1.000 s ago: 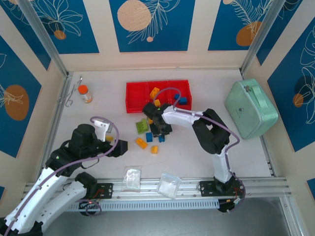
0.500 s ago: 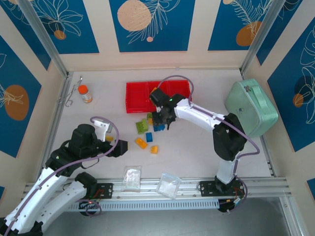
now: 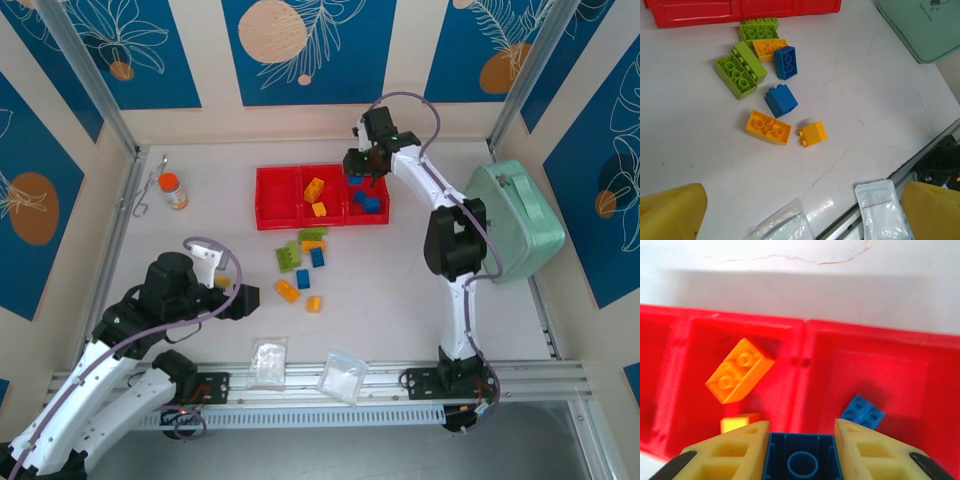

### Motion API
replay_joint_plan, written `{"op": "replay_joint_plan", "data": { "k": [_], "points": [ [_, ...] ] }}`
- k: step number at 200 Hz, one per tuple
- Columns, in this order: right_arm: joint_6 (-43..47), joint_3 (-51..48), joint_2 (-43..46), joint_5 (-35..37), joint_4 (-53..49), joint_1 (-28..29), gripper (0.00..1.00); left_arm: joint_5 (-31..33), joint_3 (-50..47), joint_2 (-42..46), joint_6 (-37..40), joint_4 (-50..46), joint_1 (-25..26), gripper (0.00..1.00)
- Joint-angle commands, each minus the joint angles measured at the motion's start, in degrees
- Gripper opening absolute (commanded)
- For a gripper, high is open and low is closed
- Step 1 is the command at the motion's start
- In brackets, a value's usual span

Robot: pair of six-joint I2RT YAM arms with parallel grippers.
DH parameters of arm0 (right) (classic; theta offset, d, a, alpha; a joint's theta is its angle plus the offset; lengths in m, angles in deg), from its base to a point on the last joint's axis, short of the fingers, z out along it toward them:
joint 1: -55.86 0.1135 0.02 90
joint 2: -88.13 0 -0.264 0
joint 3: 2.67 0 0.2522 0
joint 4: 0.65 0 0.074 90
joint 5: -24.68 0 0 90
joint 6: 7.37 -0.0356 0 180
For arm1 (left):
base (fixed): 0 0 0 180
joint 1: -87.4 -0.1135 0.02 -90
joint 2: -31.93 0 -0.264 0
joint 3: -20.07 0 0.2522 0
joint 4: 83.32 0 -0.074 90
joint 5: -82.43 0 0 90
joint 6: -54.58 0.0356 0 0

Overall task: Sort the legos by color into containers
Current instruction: Place the lego in the container, then pick up the lego from the center of the table.

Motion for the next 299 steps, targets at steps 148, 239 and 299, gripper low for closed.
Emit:
{"op": "replay_joint_plan", "data": {
  "k": [148,239,299],
  "points": [
    [0.03,5.38,-2.95,-7.4,-4.1,-2.34,0.71,0.11,-0.25,-1.88,0.79,0.3,0.35,0.99],
    [-12.79,-22.98,18.7,-1.31,0.44,4.11,0.99,-0.08,-0.25,-2.72,0.74,0.31,0.35,0.99],
    [-17.29,-34.44,20.87,3.56,7.22,15.83,0.96,0.03,-0.16,-2.55,0.74,0.14,0.25,0.99]
  ]
}}
